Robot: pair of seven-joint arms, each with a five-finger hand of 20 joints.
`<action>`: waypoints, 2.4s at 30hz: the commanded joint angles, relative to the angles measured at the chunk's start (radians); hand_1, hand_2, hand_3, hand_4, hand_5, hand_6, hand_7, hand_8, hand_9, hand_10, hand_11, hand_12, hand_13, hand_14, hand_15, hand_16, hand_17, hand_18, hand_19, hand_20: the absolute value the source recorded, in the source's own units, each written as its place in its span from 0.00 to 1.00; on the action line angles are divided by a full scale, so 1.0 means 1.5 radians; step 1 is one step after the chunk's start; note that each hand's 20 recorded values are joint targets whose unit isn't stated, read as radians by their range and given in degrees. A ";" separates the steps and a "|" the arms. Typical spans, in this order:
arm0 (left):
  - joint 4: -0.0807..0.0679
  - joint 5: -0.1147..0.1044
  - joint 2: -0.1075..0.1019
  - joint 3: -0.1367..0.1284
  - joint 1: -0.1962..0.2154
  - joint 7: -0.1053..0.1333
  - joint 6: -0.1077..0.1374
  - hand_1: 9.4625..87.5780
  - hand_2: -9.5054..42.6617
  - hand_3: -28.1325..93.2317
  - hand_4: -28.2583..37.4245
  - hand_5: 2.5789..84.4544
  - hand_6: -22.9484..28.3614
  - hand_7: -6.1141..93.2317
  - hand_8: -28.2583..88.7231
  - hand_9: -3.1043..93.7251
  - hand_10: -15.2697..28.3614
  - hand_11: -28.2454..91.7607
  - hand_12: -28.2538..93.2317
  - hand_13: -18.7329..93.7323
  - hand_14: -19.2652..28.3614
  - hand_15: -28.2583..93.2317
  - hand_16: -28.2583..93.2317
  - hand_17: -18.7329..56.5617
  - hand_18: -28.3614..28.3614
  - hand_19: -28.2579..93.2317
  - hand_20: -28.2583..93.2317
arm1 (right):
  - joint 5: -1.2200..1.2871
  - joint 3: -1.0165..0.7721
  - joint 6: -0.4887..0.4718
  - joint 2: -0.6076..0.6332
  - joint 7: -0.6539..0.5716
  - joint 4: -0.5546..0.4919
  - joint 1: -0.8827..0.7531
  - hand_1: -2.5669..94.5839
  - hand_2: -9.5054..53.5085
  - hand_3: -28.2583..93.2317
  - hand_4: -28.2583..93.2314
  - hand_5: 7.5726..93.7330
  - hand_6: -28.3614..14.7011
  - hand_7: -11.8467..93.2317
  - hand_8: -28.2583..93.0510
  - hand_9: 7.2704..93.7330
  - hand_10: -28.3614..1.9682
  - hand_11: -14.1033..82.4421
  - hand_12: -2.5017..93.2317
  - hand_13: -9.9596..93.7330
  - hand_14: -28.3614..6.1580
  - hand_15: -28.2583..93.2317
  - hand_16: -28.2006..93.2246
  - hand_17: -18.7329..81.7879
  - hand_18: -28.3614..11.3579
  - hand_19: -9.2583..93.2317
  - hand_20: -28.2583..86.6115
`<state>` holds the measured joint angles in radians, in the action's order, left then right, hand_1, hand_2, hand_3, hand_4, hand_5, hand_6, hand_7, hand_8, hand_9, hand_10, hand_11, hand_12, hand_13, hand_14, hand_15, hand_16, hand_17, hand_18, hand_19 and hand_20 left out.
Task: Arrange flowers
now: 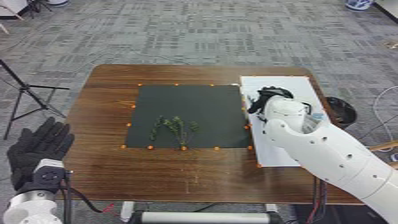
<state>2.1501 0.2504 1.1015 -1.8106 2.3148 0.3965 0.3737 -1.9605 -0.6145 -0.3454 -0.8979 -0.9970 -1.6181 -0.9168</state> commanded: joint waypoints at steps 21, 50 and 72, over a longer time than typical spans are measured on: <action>-0.005 0.015 0.012 -0.001 0.000 -0.020 -0.027 0.20 0.57 0.86 0.00 0.53 0.67 0.20 0.17 0.41 0.75 0.46 0.31 0.40 0.75 0.53 0.18 0.16 0.77 0.57 0.31 | -0.035 0.079 0.039 -0.011 0.081 0.052 -0.023 0.58 0.00 0.77 0.07 0.86 0.65 0.36 0.35 0.95 0.63 0.59 0.44 0.90 0.56 0.81 0.57 0.54 0.12 0.86 0.59; -0.004 0.012 0.005 -0.001 0.005 -0.018 -0.025 0.20 0.57 0.86 0.00 0.53 0.67 0.20 0.17 0.40 0.75 0.46 0.32 0.40 0.75 0.52 0.18 0.16 0.77 0.57 0.31 | -0.010 -0.055 0.270 0.019 0.060 -0.210 -0.146 0.42 0.00 0.89 0.28 0.77 0.62 0.58 0.46 0.96 0.65 0.62 0.43 0.94 0.57 0.80 0.55 0.57 0.07 0.88 0.57; -0.004 0.017 -0.009 0.008 -0.004 -0.023 -0.007 0.20 0.57 0.86 0.00 0.53 0.67 0.20 0.17 0.41 0.75 0.46 0.32 0.40 0.75 0.52 0.18 0.16 0.77 0.57 0.31 | -0.071 0.001 0.305 -0.117 -0.020 -0.154 -0.205 0.45 0.00 0.87 0.25 0.76 0.61 0.56 0.44 0.96 0.62 0.62 0.43 0.94 0.58 0.79 0.56 0.57 0.04 0.90 0.55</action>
<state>2.1418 0.2800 1.0902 -1.7967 2.2929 0.3572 0.3505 -2.0384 -0.6127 0.0666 -1.0789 -0.9899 -1.8738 -1.1994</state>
